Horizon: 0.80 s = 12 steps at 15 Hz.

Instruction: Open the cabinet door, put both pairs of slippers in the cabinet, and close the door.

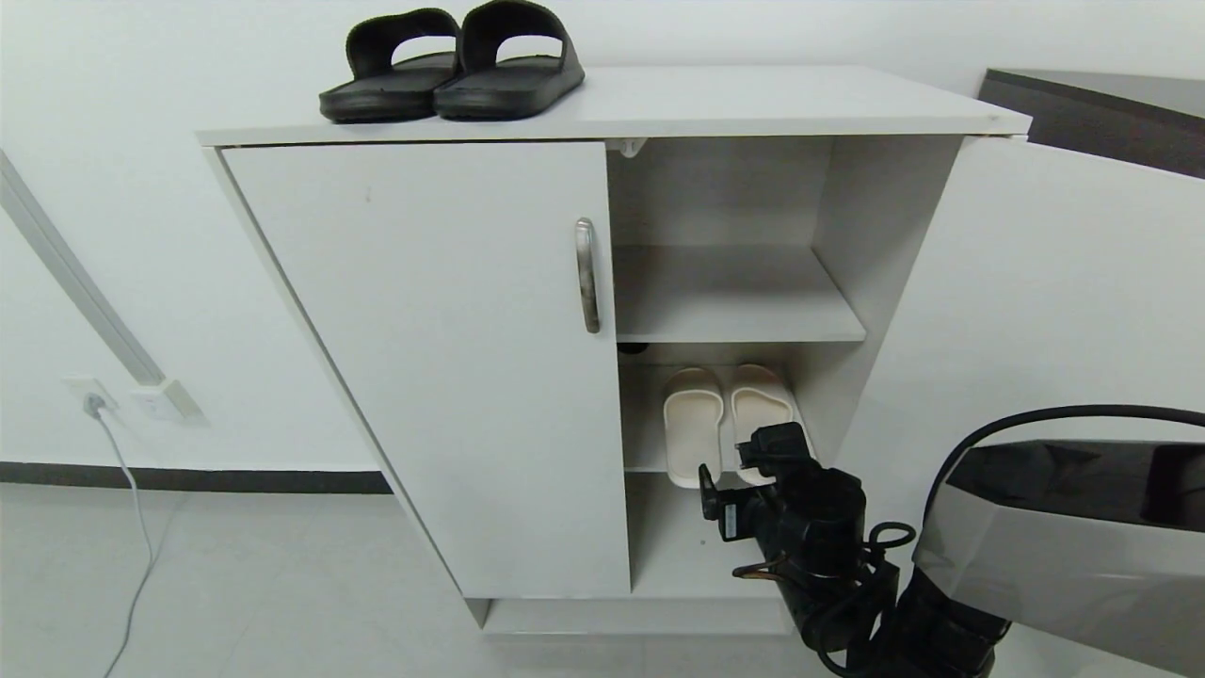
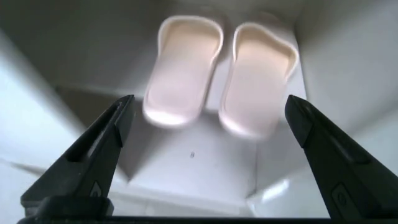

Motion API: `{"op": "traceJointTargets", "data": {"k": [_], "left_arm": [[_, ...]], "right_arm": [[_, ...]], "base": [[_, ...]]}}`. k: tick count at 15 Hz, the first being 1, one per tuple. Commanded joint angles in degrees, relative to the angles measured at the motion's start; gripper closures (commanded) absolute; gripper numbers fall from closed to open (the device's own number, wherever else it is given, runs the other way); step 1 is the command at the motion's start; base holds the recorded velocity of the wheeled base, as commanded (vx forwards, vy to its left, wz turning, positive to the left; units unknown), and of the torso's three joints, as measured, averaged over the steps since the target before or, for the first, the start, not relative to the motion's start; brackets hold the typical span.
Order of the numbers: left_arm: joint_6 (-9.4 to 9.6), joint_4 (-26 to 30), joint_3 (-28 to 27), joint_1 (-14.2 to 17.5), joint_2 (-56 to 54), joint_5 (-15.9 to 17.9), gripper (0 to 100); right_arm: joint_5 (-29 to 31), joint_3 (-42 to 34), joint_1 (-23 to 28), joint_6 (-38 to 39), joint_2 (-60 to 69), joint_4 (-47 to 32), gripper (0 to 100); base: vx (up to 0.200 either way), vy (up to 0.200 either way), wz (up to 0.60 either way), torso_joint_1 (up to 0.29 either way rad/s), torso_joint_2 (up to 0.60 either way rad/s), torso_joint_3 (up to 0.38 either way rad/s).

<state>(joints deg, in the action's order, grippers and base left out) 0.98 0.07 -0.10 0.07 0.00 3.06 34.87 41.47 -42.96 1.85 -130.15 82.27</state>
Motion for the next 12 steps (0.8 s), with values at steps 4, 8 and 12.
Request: {"op": "traceJointTargets", "data": {"k": [4, 8, 12], "left_arm": [[-0.01, 0.0, 0.0, 0.0, 0.1, -0.1, 100], [-0.01, 0.0, 0.0, 0.0, 0.1, -0.1, 100], [-0.01, 0.0, 0.0, 0.0, 0.1, 0.0, 100]], "right_arm": [[0.0, -0.6, 0.0, 0.2, -0.5, 0.1, 0], [0.0, -0.8, -0.1, -0.1, -0.8, 1.8, 0], [0.1, -0.9, -0.3, -0.1, -0.8, 2.0, 0]], "base": [[0.0, 0.0, 0.0, 0.0, 0.0, 0.0], [0.0, 0.0, 0.0, 0.0, 0.0, 0.0], [0.0, 0.0, 0.0, 0.0, 0.0, 0.0]]}}
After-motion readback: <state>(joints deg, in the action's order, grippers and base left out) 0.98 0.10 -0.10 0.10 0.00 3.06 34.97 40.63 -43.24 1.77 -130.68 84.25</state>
